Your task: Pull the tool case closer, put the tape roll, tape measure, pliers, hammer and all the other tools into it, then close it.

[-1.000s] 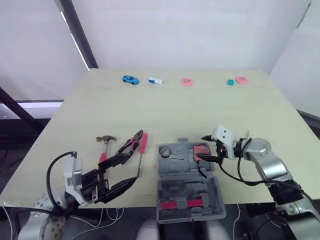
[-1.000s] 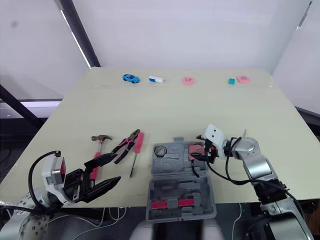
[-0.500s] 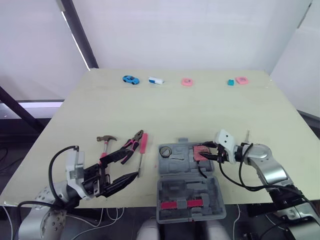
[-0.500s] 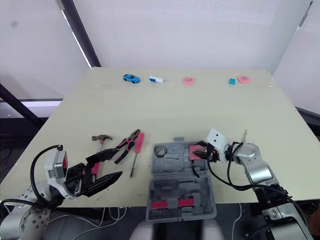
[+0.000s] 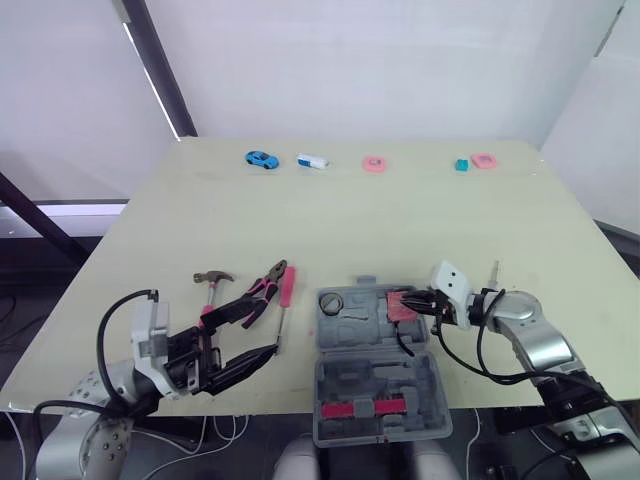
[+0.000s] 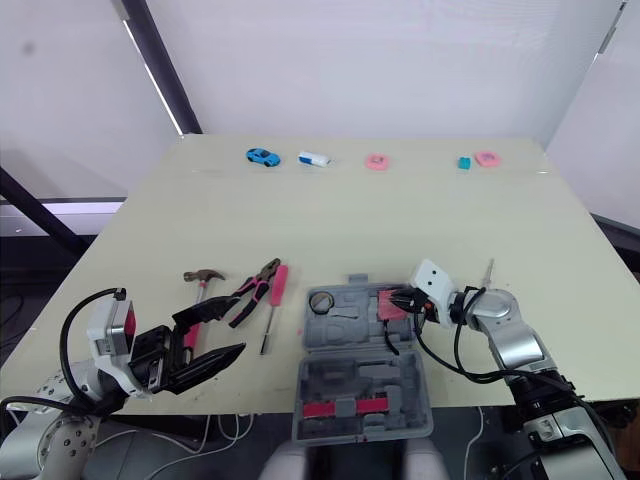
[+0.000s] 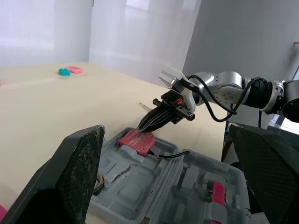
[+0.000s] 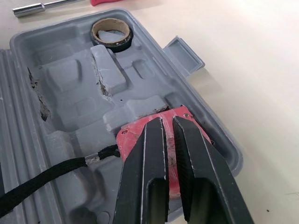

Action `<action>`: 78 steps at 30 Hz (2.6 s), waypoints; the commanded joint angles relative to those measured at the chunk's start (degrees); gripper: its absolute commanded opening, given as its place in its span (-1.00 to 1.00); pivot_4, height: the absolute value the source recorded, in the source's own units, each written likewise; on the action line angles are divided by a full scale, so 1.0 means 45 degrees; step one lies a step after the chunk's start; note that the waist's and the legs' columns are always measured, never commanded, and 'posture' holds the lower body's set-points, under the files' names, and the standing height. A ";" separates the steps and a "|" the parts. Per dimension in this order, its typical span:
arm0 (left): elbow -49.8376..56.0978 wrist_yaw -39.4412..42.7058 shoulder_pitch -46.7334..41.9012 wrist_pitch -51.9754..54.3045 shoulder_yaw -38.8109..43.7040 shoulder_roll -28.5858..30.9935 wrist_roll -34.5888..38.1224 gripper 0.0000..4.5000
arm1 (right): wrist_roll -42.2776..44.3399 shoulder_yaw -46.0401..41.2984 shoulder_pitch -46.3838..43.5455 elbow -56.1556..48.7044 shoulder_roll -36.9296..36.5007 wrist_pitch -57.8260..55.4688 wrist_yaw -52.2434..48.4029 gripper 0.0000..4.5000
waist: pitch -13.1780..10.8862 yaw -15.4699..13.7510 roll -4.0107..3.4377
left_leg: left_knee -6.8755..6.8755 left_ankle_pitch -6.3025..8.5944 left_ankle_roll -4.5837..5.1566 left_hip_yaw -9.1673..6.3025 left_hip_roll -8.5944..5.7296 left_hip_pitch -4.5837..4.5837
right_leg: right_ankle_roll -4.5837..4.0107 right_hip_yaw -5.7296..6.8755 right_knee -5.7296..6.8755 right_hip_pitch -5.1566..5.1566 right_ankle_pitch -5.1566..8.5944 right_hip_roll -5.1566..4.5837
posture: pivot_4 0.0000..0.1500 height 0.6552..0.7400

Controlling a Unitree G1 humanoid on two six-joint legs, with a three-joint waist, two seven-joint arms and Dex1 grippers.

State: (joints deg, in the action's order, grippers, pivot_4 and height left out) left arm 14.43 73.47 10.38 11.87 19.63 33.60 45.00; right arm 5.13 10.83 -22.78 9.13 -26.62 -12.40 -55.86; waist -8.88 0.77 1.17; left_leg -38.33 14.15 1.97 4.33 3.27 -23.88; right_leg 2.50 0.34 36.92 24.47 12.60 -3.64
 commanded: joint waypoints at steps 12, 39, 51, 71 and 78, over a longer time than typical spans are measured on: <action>0.1038 -0.0740 -0.0046 0.0298 -0.0059 0.0084 0.0243 1.00 | 0.0103 0.0081 0.0065 -0.0328 -0.0046 0.0229 0.0132 -0.06 | 0.0000 -0.0001 0.0000 | 0.0000 0.0000 0.0000 0.0000 0.0000 0.0000 | 0.0001 -0.0001 0.0000 0.0000 0.0000 0.0000 | 1.00 1.00; 0.1160 -0.1039 -0.0431 0.0933 -0.0292 0.0395 0.0171 1.00 | -0.0224 0.0322 0.0876 0.0450 0.0270 0.0678 0.0961 -0.06 | 0.0004 -0.0009 0.0005 | -0.0002 0.0000 0.0000 -0.0003 -0.0001 0.0008 | 0.0001 -0.0003 0.0000 -0.0010 0.0000 0.0003 | 1.00 1.00; 0.1177 -0.0955 -0.0354 0.1046 -0.0141 0.0557 0.0322 1.00 | -0.1638 0.1366 0.0547 0.3693 0.0624 0.0869 0.1806 -0.06 | 0.0145 0.0000 0.0137 | 0.0020 0.0005 -0.0002 -0.0028 0.0006 0.0232 | 0.0036 0.0005 -0.0026 -0.0216 0.0031 -0.0009 | 1.00 1.00; 0.0307 -0.1924 0.0411 0.0756 -0.0210 -0.0184 -0.0371 1.00 | 0.2006 -0.2074 0.1302 0.1108 0.1415 0.1783 0.1776 -0.06 | 0.0167 -0.0041 -0.0036 | 0.0040 0.0017 -0.0018 -0.0031 0.0021 0.0193 | -0.0004 -0.0009 -0.0042 -0.0176 0.0010 -0.0083 | 1.00 1.00; -0.0484 -0.2669 0.1444 0.0472 0.0302 -0.0380 -0.0939 1.00 | 0.3264 -0.3618 0.3989 -0.2156 -0.0153 0.0933 0.1431 -0.06 | 0.0122 -0.0029 -0.0086 | 0.0052 0.0015 -0.0014 -0.0034 -0.0007 0.0052 | -0.0003 0.0016 -0.0044 -0.0048 0.0012 -0.0040 | 1.00 1.00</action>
State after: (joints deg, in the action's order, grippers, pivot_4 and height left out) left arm 12.41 61.93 16.32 15.73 18.98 32.00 41.35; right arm 17.54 -3.33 -6.44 3.12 -26.26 -7.48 -48.46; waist -8.33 0.64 0.79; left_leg -38.11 14.22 1.91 4.19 3.24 -23.73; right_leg 2.48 0.42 36.72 24.33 12.65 -3.79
